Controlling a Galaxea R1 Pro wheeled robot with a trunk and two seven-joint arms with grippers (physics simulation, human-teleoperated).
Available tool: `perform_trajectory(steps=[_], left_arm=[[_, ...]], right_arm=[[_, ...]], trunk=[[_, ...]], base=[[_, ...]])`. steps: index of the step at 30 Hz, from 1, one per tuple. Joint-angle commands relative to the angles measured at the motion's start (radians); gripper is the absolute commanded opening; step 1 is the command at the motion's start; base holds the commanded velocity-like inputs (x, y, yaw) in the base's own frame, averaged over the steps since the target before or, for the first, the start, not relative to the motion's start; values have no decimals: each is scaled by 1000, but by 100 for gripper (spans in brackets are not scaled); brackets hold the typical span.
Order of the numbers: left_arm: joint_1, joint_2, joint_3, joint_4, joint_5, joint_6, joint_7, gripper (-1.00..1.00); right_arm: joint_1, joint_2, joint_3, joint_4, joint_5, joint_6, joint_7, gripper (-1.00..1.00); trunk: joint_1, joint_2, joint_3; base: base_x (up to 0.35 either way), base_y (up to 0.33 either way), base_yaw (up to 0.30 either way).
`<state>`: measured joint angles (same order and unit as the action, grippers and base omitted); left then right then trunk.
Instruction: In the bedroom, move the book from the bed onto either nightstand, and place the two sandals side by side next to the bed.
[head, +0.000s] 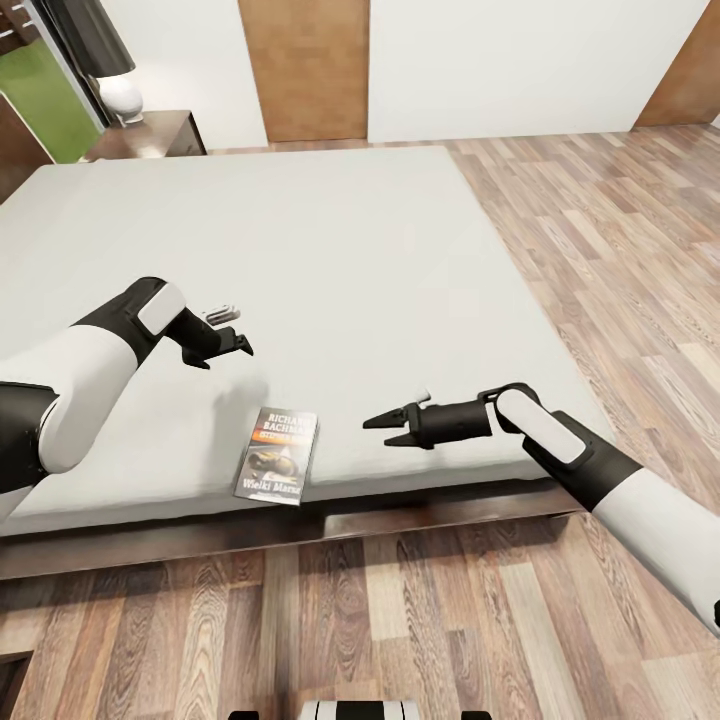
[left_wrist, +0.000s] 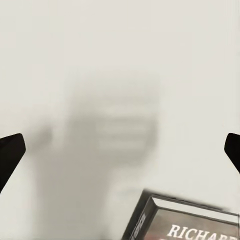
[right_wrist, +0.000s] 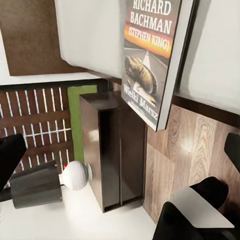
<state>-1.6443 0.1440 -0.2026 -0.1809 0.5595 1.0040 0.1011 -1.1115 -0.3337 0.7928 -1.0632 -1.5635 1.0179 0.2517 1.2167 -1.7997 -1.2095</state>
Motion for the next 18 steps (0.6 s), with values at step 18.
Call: perform_trajectory(steps=[18], left_arm=[[0, -1, -3, -2, 11, 4, 14, 100]], right_arm=[[6, 3, 6, 0, 3, -1, 71, 100]], trunk=[[0, 0, -1]], base=[[-20, 0, 0]])
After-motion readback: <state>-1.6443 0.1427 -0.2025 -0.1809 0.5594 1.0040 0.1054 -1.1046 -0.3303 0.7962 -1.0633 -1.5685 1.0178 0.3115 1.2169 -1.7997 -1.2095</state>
